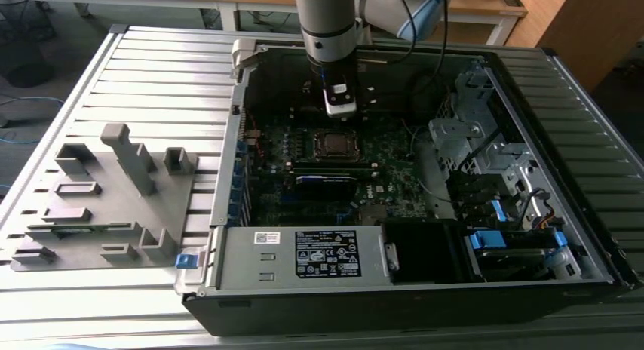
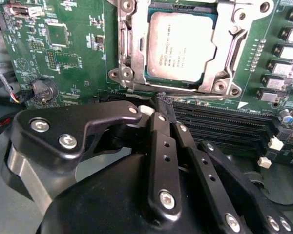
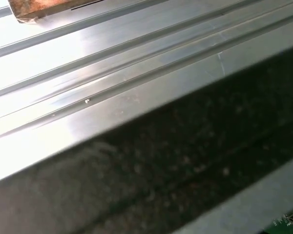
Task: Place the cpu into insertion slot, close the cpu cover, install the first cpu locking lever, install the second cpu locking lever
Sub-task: 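Install the first cpu locking lever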
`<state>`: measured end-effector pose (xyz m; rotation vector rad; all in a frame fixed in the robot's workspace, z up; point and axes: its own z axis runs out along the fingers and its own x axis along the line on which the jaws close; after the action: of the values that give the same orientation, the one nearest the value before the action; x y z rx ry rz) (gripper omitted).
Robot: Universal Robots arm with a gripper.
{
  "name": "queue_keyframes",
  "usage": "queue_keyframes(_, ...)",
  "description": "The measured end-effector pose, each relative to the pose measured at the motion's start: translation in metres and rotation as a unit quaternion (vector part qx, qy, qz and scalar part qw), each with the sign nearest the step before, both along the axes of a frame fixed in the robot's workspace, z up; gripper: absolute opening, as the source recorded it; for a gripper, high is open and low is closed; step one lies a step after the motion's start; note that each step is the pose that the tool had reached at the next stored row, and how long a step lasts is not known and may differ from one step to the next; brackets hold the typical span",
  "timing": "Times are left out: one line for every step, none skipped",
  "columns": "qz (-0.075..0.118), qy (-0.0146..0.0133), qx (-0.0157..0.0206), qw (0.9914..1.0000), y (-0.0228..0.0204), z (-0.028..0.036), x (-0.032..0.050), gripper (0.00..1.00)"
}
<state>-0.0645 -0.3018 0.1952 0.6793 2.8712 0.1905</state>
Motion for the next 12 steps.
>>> queue_keyframes(-0.003, 0.0000, 0.0000, 0.99999, 0.0004, -0.0001, 0.0000, 0.11)
queue_keyframes(-0.007, 0.0000, 0.0000, 0.99998, 0.0008, -0.0002, 0.0000, 0.11)
queue_keyframes(-0.010, 0.0000, 0.0000, 0.99995, 0.0011, -0.0004, 0.0000, 0.11)
queue_keyframes(-0.013, 0.0000, 0.0000, 0.99991, 0.0014, -0.0004, 0.0001, 0.11)
queue_keyframes(-0.016, 0.0000, 0.0001, 0.99987, 0.0016, -0.0006, 0.0004, 0.11)
queue_keyframes(-0.018, 0.0000, 0.0000, 0.99983, 0.0017, -0.0006, 0.0006, 0.11)
queue_keyframes(-0.020, 0.0000, 0.0001, 0.99980, 0.0017, -0.0006, 0.0011, 0.11)
queue_keyframes(-0.022, 0.0000, 0.0000, 0.99977, 0.0017, -0.0006, 0.0016, 0.11)
queue_keyframes(-0.023, 0.0000, 0.0000, 0.99974, 0.0017, -0.0006, 0.0023, 0.11)
queue_keyframes(-0.024, 0.0000, -0.0001, 0.99972, 0.0017, -0.0007, 0.0030, 0.11)
queue_keyframes(-0.024, 0.0000, -0.0004, 0.99970, 0.0017, -0.0007, 0.0037, 0.11)
queue_keyframes(-0.025, 0.0000, -0.0010, 0.99969, 0.0017, -0.0007, 0.0043, 0.11)
